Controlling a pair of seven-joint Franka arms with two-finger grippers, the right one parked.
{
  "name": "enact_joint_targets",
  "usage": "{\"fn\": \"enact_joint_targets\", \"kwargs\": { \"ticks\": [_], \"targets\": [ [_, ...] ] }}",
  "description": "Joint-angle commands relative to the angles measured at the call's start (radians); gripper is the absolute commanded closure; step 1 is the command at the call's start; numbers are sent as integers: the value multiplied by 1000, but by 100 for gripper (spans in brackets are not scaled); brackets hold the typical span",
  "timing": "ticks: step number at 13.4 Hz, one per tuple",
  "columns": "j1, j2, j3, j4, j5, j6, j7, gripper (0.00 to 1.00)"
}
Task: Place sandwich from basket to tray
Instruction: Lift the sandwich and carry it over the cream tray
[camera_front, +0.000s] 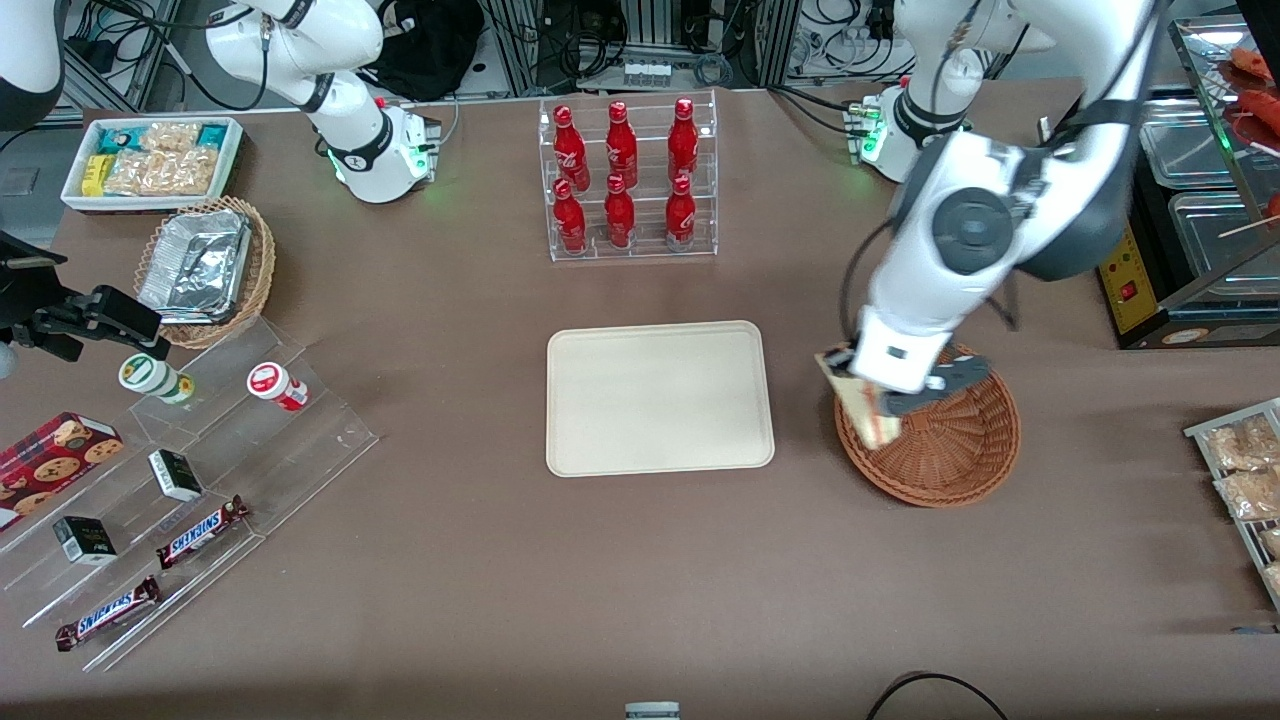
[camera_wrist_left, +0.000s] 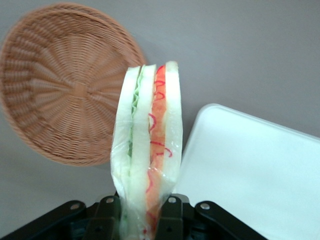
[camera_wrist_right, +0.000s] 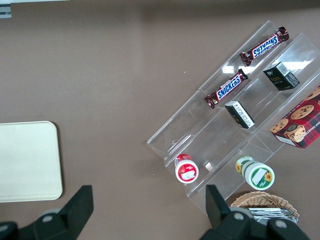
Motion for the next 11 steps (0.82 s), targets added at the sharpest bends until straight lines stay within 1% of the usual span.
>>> {"fn": "enact_joint_targets", "kwargs": {
  "ticks": [1, 4, 7, 11],
  "targets": [
    [-130, 123, 11, 93, 18, -12, -13, 90],
    [-239, 251, 11, 142, 18, 88, -44, 89],
    [-304, 336, 12, 149, 19, 169, -65, 89],
    [-351, 413, 12, 149, 42, 278, -64, 89]
  ]
}}
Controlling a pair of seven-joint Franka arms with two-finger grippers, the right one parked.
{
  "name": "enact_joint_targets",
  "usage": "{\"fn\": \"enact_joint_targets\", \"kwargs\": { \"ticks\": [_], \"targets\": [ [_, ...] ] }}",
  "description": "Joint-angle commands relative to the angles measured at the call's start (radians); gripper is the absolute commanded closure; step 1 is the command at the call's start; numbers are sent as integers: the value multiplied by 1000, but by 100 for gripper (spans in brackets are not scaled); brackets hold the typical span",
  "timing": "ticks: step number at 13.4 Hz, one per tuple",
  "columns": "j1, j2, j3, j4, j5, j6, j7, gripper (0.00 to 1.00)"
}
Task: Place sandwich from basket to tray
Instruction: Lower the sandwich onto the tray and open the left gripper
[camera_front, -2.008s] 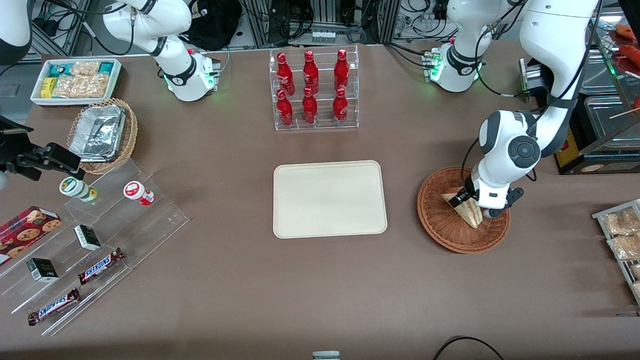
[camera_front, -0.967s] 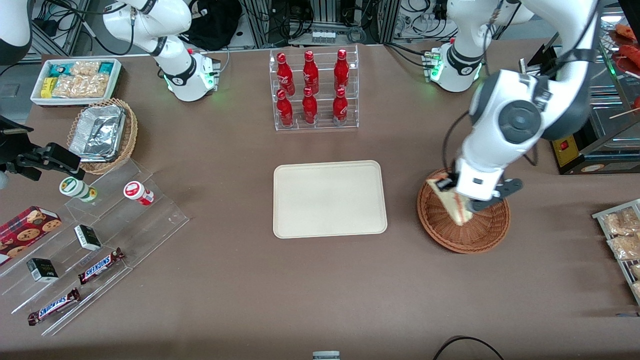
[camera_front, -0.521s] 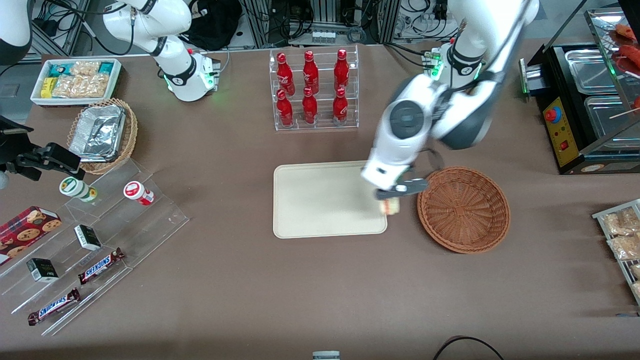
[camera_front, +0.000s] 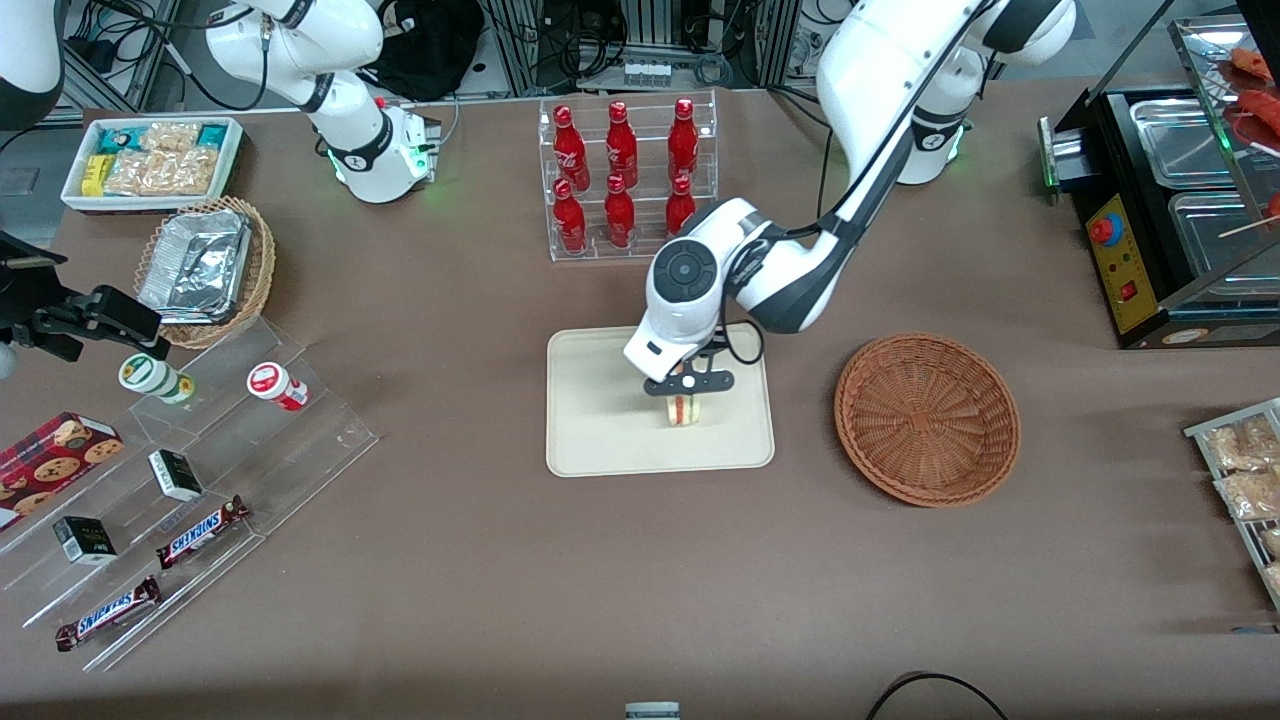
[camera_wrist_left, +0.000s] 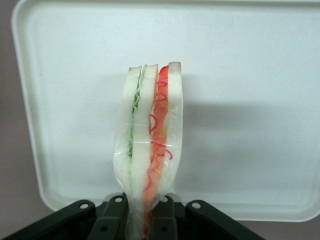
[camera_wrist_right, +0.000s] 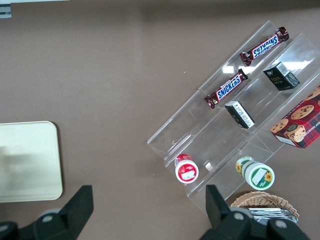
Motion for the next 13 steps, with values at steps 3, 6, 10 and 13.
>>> {"fn": "enact_joint_targets", "kwargs": {
  "ticks": [3, 6, 10, 13],
  "targets": [
    [-63, 68, 13, 58, 24, 30, -19, 88],
    [-65, 92, 12, 74, 24, 35, -18, 63],
    [-62, 80, 16, 76, 24, 27, -16, 0],
    [-53, -12, 18, 70, 11, -35, -21, 0]
  ]
}}
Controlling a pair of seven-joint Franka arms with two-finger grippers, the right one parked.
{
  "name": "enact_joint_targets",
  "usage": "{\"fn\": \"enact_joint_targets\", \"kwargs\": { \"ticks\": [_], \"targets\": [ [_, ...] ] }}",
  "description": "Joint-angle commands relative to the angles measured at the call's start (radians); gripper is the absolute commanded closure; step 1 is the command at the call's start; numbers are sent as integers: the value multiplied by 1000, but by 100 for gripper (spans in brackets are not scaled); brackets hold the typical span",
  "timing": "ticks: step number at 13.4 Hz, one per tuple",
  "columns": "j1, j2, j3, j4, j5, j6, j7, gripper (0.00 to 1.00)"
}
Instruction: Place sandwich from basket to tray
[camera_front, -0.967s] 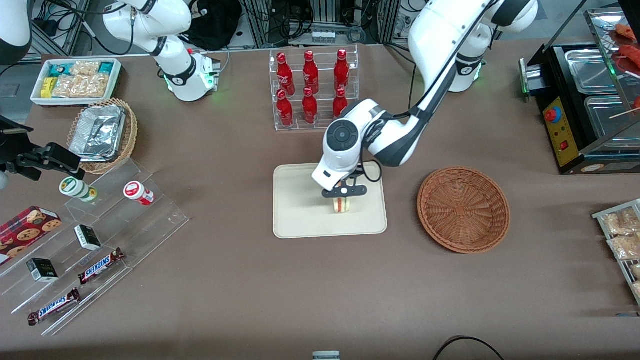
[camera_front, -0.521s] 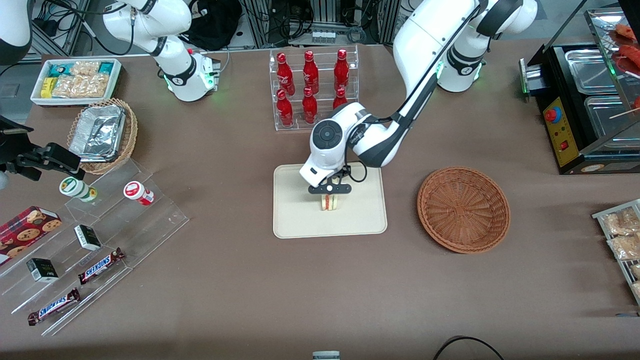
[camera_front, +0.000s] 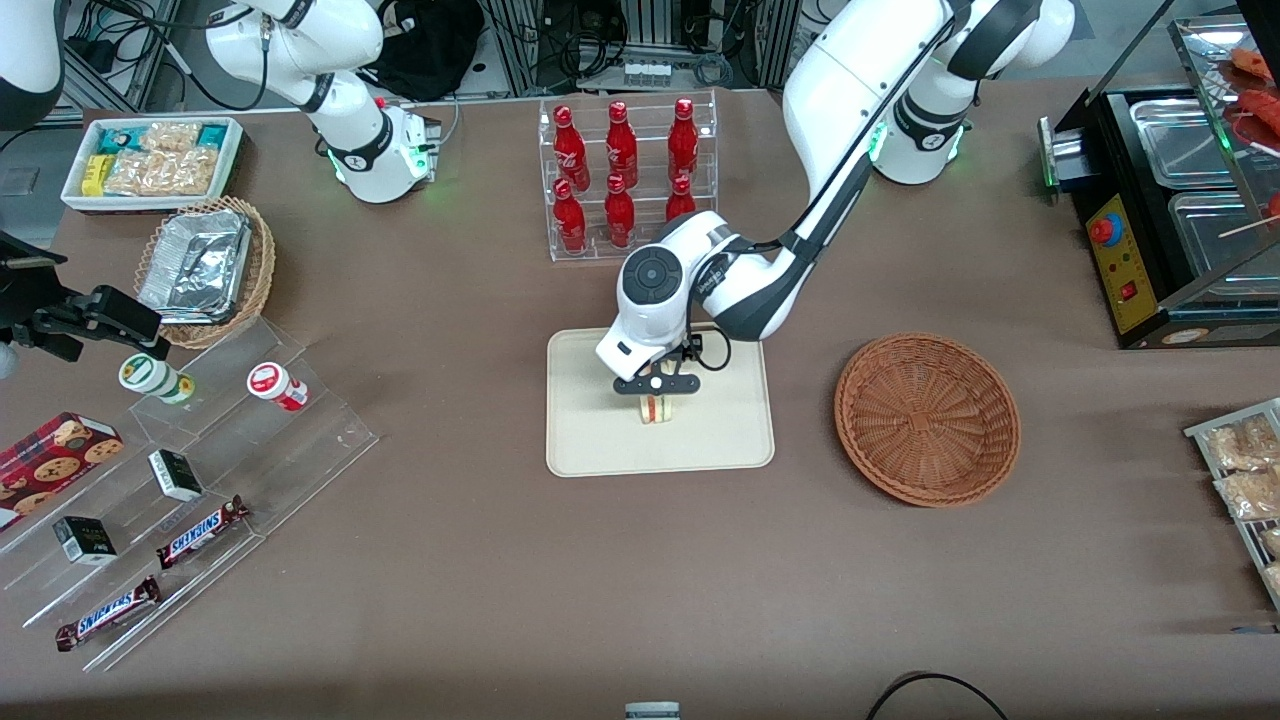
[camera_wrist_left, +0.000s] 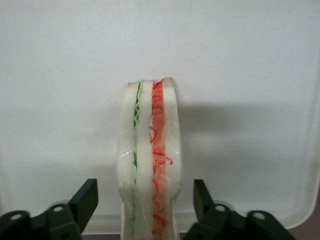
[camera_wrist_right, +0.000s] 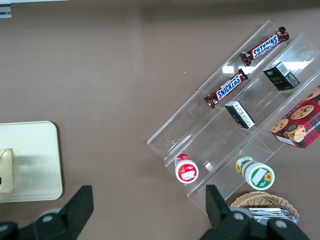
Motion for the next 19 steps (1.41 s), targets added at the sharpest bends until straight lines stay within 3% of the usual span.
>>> {"fn": "enact_joint_targets", "kwargs": {
  "ticks": [1, 5, 7, 9, 14, 19],
  "targets": [
    [1, -126, 7, -7, 0, -115, -22, 0],
    [87, -327, 7, -10, -3, -371, -20, 0],
    [188, -437, 7, -20, -72, -447, -8, 0],
    [282, -537, 7, -46, -91, -503, 16, 0],
    [552, -709, 9, -62, -83, -714, 301, 0],
    [734, -755, 12, -88, -75, -783, 570, 0]
  ]
}}
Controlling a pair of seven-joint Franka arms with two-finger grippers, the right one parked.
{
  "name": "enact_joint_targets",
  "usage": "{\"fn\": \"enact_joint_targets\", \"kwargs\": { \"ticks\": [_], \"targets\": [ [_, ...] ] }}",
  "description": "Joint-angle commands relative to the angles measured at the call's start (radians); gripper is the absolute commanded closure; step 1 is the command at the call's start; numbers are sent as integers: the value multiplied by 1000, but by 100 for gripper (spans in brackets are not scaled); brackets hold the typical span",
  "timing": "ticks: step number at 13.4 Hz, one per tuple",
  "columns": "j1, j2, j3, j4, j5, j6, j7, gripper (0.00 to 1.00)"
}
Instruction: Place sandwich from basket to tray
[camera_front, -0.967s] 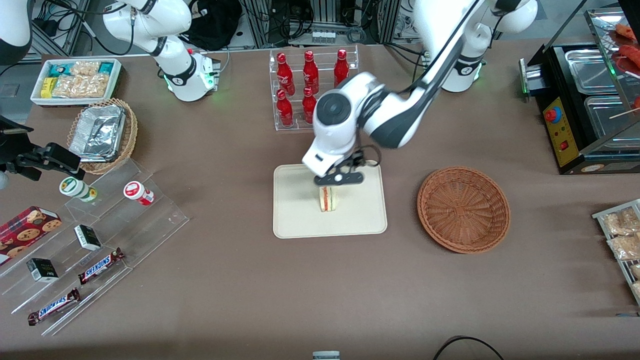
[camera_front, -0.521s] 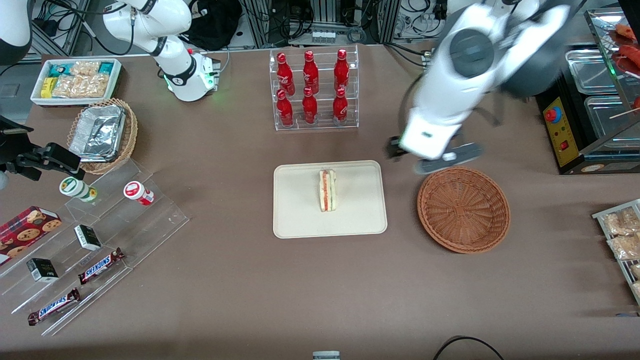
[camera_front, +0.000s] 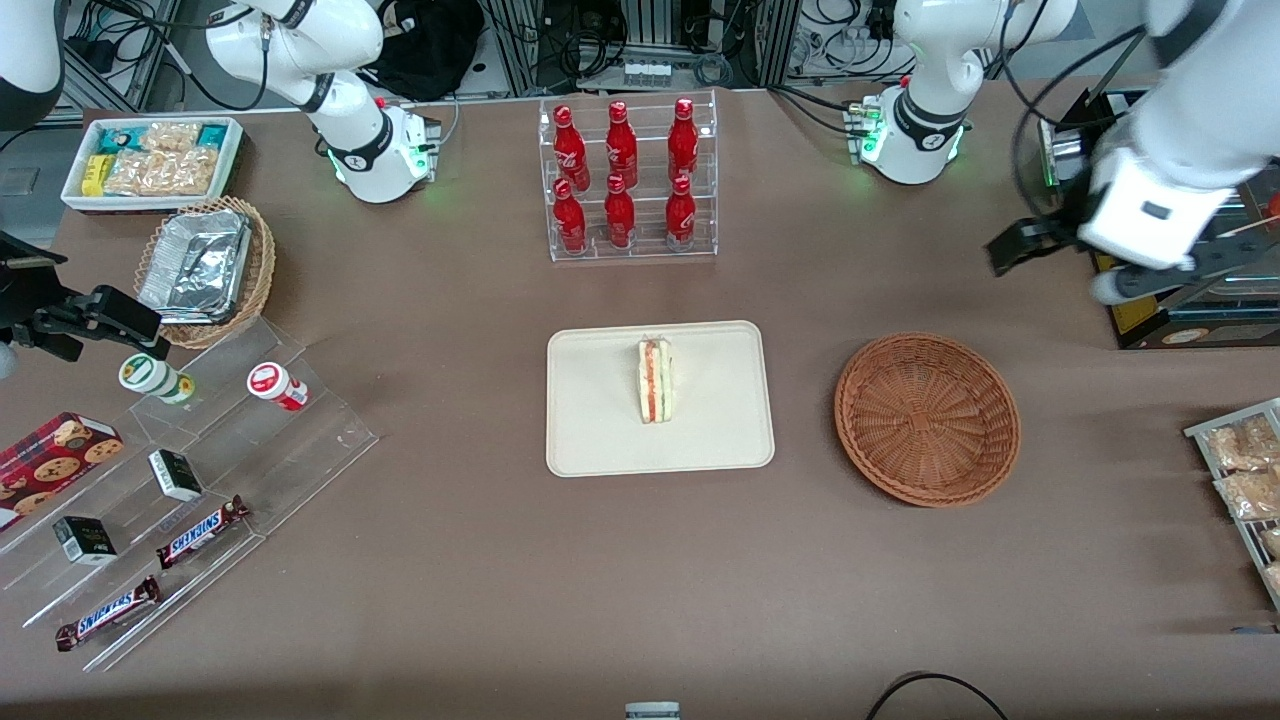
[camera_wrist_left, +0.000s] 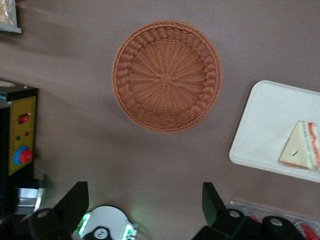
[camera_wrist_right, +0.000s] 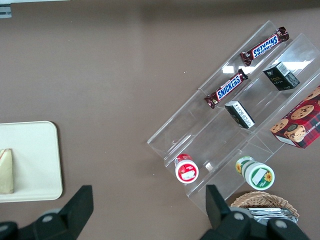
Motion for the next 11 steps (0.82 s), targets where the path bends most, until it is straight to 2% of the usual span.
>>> {"fn": "enact_joint_targets", "kwargs": {
  "ticks": [1, 3, 5, 11],
  "targets": [
    [71, -47, -14, -57, 2, -13, 116, 0],
    [74, -77, -11, -82, 51, -14, 134, 0],
    [77, -97, 18, -91, 55, -33, 177, 0],
    [28, -62, 135, 18, 41, -59, 349, 0]
  ]
}}
